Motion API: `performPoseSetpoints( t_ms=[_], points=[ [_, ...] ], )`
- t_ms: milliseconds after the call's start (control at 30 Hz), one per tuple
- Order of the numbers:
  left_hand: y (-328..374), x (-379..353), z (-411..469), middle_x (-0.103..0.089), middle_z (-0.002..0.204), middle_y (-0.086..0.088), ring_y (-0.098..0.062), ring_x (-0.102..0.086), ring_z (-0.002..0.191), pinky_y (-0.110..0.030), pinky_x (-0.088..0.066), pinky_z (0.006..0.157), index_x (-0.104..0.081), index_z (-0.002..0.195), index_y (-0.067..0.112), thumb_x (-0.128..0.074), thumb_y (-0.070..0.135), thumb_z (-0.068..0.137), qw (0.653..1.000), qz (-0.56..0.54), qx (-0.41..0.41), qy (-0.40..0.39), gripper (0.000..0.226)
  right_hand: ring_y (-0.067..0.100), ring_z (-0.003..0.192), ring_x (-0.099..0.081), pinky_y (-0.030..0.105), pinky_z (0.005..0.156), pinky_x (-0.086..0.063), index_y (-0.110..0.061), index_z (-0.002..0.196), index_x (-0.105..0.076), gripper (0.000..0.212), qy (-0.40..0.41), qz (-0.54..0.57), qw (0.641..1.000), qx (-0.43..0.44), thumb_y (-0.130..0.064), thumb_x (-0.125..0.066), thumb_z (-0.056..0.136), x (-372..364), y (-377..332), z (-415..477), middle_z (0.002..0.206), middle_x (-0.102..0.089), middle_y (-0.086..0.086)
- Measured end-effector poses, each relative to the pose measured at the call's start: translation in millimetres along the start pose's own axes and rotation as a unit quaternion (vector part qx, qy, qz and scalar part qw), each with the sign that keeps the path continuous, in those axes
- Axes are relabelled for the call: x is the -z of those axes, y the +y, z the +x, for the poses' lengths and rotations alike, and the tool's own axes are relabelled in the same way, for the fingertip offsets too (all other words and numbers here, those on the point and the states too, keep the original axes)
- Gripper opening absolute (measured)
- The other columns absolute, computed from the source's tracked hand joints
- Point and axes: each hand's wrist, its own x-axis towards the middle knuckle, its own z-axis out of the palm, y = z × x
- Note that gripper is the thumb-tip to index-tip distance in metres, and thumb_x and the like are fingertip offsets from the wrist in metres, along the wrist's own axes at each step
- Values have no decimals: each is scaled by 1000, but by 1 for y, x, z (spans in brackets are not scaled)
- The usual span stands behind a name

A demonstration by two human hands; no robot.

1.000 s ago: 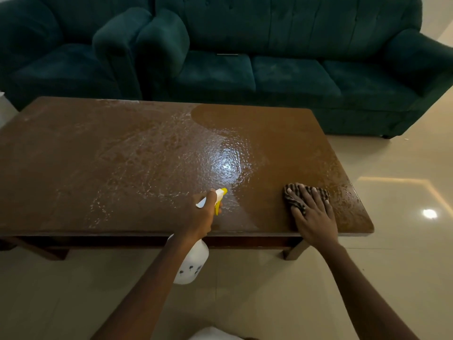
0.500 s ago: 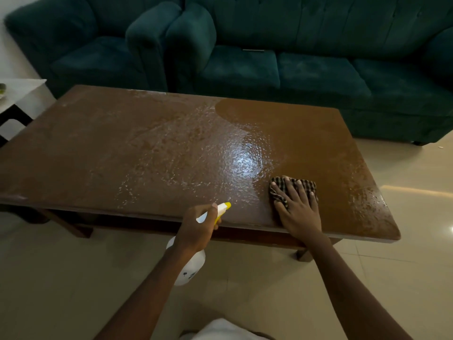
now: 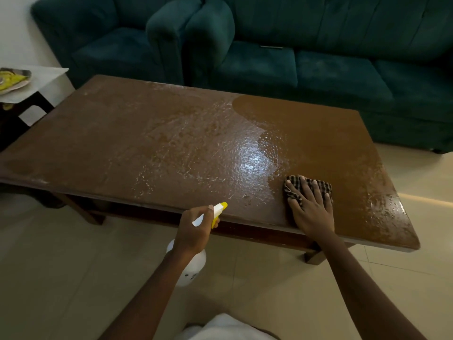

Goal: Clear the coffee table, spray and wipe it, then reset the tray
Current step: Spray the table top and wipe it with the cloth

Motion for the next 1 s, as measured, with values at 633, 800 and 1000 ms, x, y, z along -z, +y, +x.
performPoseSetpoints(
  t_ms=[633, 800, 1000],
  points=[
    [25, 39, 23, -71, 78, -8, -7, -46, 39, -24, -36, 39, -70, 77, 4, -36, 40, 92, 999, -7, 30, 25, 52, 7, 150, 12, 40, 122, 1, -57, 150, -6, 59, 31, -25, 991, 127, -55, -7, 91, -23, -76, -23, 163, 3, -19],
    [27, 53, 29, -64, 60, 1, -5, -48, 39, -24, -37, 41, -69, 77, 8, -40, 35, 101, 998, 4, 63, 26, 46, 9, 149, 17, 40, 121, 4, -57, 146, 7, 59, 30, -16, 997, 69, -59, 3, 88, -21, -84, -6, 163, 9, -16],
    [16, 76, 38, -68, 66, 0, -4, -57, 51, -25, -40, 50, -70, 79, 19, -42, 49, 91, 994, 32, 100, 35, 43, 12, 151, 15, 43, 121, 7, -56, 148, 5, 67, 24, 2, 999, 32, -64, 6, 82, -22, -112, 26, 164, 8, -15]
  ],
)
